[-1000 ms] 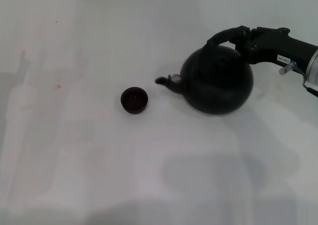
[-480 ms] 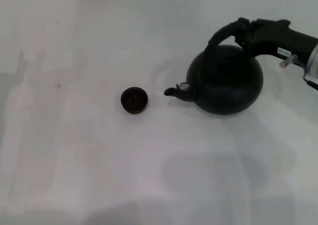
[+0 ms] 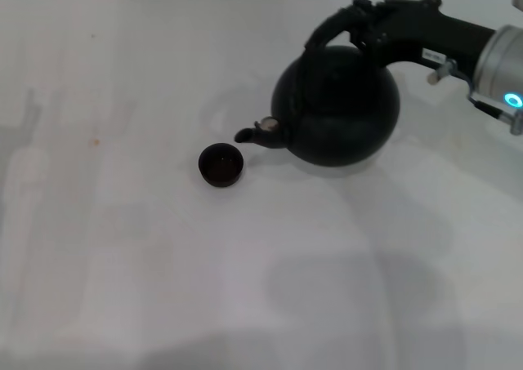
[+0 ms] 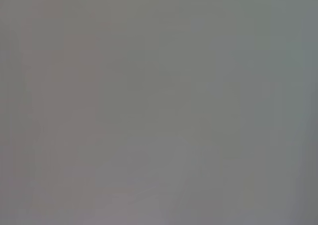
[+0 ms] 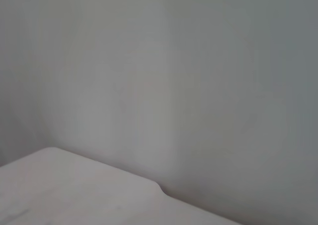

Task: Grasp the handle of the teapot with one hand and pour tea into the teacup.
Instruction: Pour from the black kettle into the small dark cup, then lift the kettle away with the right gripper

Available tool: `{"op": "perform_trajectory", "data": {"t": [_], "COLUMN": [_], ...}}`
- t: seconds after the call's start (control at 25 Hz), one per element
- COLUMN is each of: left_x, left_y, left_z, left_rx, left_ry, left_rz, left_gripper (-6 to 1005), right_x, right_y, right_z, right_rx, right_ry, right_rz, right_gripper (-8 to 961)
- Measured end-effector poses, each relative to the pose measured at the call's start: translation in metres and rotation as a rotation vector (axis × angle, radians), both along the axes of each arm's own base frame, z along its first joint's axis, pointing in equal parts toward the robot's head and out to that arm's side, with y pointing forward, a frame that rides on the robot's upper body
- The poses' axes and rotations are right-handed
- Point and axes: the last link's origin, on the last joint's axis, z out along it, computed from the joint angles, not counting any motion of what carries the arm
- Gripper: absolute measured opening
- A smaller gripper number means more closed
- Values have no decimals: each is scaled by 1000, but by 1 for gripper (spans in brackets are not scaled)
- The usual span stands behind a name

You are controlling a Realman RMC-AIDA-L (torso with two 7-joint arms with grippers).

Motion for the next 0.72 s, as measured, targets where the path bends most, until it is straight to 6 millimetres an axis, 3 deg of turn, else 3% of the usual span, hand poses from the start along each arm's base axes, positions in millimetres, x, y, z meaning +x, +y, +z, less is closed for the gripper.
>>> {"op": "perform_trajectory", "data": {"t": [0.28,0.72], "left_x": [-3,-7], "left_y": [-4,-10], "left_z": [-1,-1], "left_rx": [-2,1], "left_ry": [0,-2], "left_rz": [10,25], "left_gripper": [866,866], "right_x": [-19,-29], "right_y": [11,13], "right_z": [-10,-22], "right_rx": [13,68], "right_ry": [-28,-111], "right_rz": [42,95], "right_gripper": [208,210]}}
